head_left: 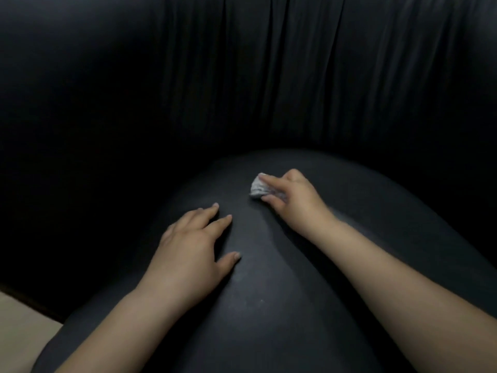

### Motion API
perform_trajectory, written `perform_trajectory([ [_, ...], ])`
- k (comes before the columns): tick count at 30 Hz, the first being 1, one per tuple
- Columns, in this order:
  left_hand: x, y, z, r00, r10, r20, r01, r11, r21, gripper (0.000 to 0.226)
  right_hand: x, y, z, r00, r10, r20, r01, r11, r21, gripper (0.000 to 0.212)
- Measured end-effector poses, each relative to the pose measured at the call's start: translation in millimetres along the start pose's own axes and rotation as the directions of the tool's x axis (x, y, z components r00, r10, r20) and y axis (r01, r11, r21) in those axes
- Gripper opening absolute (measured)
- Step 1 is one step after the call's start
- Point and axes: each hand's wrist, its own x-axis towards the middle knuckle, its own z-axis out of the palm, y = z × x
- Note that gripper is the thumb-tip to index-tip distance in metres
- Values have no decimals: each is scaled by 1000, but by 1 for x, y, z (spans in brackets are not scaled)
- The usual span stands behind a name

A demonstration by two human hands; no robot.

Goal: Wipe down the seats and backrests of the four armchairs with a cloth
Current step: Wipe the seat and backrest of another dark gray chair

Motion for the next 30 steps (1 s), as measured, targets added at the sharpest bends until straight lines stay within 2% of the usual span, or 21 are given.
perform_trajectory([
  [3,-3,9,1,1000,29,0,-29,1000,-8,71,-2,41,-32,988,98,-116,-109,989,-97,41],
  [5,-4,15,1,999,41,-5,-41,999,-24,70,-7,72,-58,940,267,-214,-294,950,-103,42],
  [7,-6,20,1,999,53,-6,-53,998,-35,70,-15,79,-65,894,364,-262,-394,916,-75,42],
  [9,-6,27,3,998,58,-2,-58,997,-49,69,-26,58,-53,917,318,-239,-345,935,-79,41],
  [11,-8,34,6,998,67,13,-66,997,-50,69,-44,25,-30,975,166,-148,-174,983,-49,40],
  [13,-11,37,8,997,73,37,-72,997,-33,70,-66,3,-17,997,11,-73,-11,1000,6,40],
  [15,-17,33,8,996,69,62,-68,997,-24,71,-69,18,-31,997,-20,-71,18,999,-26,41],
  [16,-20,29,6,995,64,70,-63,998,-21,72,-67,34,-44,994,17,-105,-25,996,-83,41],
  [18,-28,21,2,996,50,73,-49,999,-5,72,-64,76,-78,957,180,-228,-220,962,-162,41],
  [20,-35,14,-4,997,24,68,-25,1000,10,72,-67,103,-99,885,331,-328,-379,921,-93,41],
  [21,-37,14,-6,998,11,67,-12,1000,6,71,-70,105,-99,870,357,-340,-402,913,-69,41],
  [23,-40,16,-7,998,-7,69,8,1000,-12,70,-75,81,-82,904,316,-289,-350,934,-74,41],
  [26,-42,24,-3,997,-4,79,7,1000,-29,67,-95,16,-34,987,85,-139,-83,996,27,38],
  [28,-43,26,-2,997,-2,75,4,1000,-27,63,-117,-20,-15,994,-103,-46,105,993,53,41],
  [30,-47,21,-3,997,-16,75,17,1000,-22,59,-116,-15,-22,987,-159,-17,159,987,20,44],
])
